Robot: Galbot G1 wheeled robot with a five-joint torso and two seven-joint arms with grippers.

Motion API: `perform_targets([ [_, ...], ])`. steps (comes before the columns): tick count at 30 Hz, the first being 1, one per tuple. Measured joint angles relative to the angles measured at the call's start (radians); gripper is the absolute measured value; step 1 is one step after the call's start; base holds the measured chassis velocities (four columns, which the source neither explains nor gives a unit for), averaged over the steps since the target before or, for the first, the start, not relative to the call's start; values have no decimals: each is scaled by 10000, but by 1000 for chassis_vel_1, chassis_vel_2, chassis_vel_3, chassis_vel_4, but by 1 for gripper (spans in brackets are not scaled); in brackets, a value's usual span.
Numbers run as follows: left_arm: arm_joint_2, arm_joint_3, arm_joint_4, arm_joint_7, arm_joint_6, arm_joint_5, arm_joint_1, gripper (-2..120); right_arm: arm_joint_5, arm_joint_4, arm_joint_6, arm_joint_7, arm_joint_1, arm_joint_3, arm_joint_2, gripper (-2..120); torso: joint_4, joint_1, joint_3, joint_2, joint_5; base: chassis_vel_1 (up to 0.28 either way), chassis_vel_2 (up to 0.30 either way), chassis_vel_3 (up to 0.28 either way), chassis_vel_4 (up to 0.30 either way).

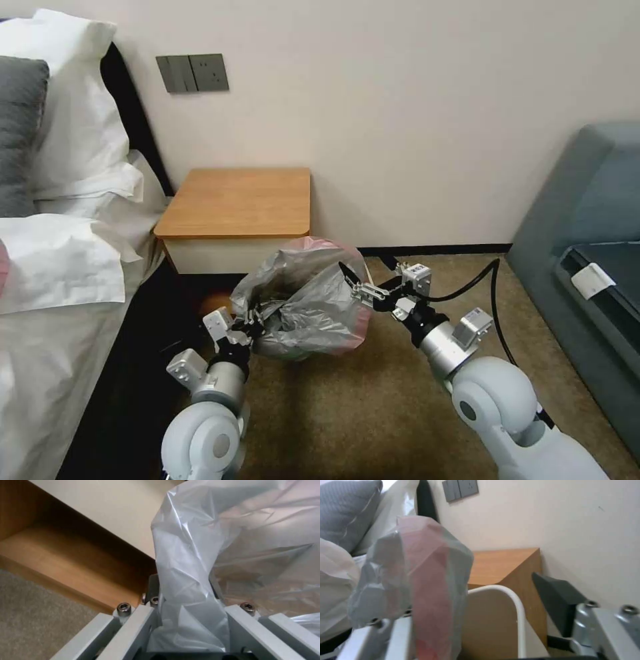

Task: Pick up the garbage bag from the table and place it over the trash can.

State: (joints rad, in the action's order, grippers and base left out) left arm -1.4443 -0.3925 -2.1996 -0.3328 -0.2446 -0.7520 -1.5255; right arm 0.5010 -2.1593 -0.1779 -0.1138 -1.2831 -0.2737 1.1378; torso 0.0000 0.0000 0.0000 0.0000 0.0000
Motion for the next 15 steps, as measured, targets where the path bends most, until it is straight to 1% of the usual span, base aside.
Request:
perform_targets([
  [1,0,0,0,0,0,0,0,7,0,0,0,0,0,0,0,65,0,0,0,0,0,0,0,0,0],
  [3,3,-1,-9,9,-21,-45,0,7,2,22,60,-1,2,8,11,57,0,0,0,0,-1,0,0,0,0],
  [4,12,-13,-36,10,-56,-150,2,7,13,29,131,-1,-28,15,1,48,0,0,0,0,-1,0,0,0,0],
  [5,12,-13,-36,10,-56,-150,2,7,13,29,131,-1,-28,15,1,48,0,0,0,0,-1,0,0,0,0],
  [7,19,-31,-70,11,-100,-243,10,7,9,71,301,-1,-76,7,-33,41,0,0,0,0,0,0,0,0,0],
  [8,19,-31,-70,11,-100,-243,10,7,9,71,301,-1,-76,7,-33,41,0,0,0,0,0,0,0,0,0],
  [11,19,-52,-68,13,-115,-269,16,7,17,14,460,10,-107,-26,-91,25,0,0,0,0,0,0,0,0,0],
  [12,19,-52,-68,13,-115,-269,16,7,17,14,460,10,-107,-26,-91,25,0,0,0,0,0,0,0,0,0],
  [15,11,-55,-35,20,-128,-269,0,7,35,-49,513,38,-102,-52,-118,14,0,0,0,1,-1,0,0,0,0],
])
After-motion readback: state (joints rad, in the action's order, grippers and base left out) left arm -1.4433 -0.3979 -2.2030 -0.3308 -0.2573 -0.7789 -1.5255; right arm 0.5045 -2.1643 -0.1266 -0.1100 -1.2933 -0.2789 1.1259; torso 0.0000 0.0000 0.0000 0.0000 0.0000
